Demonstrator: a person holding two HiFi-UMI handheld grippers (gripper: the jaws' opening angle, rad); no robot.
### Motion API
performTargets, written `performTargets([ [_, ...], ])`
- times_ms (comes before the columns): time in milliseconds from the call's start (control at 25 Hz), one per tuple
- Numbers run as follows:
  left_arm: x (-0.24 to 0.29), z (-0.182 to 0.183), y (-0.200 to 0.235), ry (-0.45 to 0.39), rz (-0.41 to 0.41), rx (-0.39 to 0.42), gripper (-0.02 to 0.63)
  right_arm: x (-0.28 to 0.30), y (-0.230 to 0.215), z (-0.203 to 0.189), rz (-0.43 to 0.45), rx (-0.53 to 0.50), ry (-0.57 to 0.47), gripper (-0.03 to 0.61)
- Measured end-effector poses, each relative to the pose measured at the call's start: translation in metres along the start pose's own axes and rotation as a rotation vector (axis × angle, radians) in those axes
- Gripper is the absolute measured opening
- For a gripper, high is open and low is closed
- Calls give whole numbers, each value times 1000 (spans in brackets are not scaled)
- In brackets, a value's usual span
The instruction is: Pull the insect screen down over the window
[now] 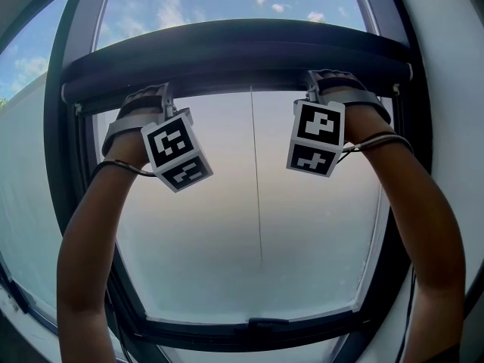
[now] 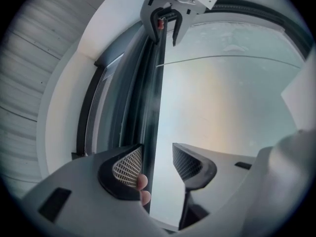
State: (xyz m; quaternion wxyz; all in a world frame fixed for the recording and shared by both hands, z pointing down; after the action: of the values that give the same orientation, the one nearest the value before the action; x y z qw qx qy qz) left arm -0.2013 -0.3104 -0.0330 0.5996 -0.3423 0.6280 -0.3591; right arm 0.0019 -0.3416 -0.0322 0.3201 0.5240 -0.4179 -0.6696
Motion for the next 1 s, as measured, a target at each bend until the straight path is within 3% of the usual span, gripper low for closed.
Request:
performTargets([
  [240, 0, 0, -5, 2, -47, -4, 174, 0, 6, 0, 31, -22, -2, 144],
  [440, -10, 6, -17, -35, -124, -76, 174, -7, 23, -3, 33, -13, -6, 144],
  [1000, -46, -2, -67, -29, -228, -33, 173, -40, 78, 6, 128, 30, -71, 147],
])
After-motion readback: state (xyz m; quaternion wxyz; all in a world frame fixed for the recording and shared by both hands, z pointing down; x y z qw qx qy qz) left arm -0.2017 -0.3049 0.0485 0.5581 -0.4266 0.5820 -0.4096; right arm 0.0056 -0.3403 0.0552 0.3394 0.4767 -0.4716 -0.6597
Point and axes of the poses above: the fingertips, and each gripper's own axes: x forward along the fingers, y to its left, z out of its top, the point moved 5 cm from there along -x, backward along the fingers, and after that the axes turned 6 degrees about -y, right-handed, at the moved point
